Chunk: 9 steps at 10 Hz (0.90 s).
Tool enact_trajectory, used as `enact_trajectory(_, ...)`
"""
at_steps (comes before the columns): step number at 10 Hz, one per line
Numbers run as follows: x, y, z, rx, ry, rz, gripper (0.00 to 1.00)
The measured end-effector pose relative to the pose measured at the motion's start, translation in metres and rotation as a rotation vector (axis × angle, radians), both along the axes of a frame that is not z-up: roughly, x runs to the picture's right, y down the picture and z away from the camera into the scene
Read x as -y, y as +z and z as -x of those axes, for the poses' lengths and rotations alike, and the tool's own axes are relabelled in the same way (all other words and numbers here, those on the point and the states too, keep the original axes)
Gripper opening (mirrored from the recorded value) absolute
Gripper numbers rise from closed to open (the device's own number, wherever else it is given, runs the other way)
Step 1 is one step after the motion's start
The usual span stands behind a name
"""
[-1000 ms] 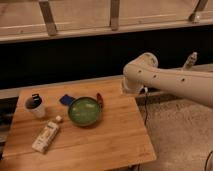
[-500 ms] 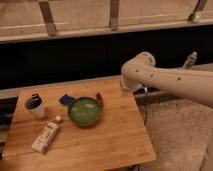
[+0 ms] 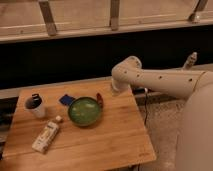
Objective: Push the ceramic bowl across the table
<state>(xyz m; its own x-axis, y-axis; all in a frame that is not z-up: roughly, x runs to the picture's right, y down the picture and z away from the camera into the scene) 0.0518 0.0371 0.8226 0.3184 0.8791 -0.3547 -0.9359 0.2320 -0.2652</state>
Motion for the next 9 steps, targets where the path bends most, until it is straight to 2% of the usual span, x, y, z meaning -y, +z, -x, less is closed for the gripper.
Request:
enact_trajectory(2, -0.011, 0.014, 0.003, 0.025, 0.01, 0.03, 0.0)
enact_trajectory(7, -0.012, 0.015, 0.004, 0.031, 0.008, 0.036, 0.0)
enact_trajectory(9, -0.018, 0.032, 0.017, 0.077, -0.002, 0.063, 0.0)
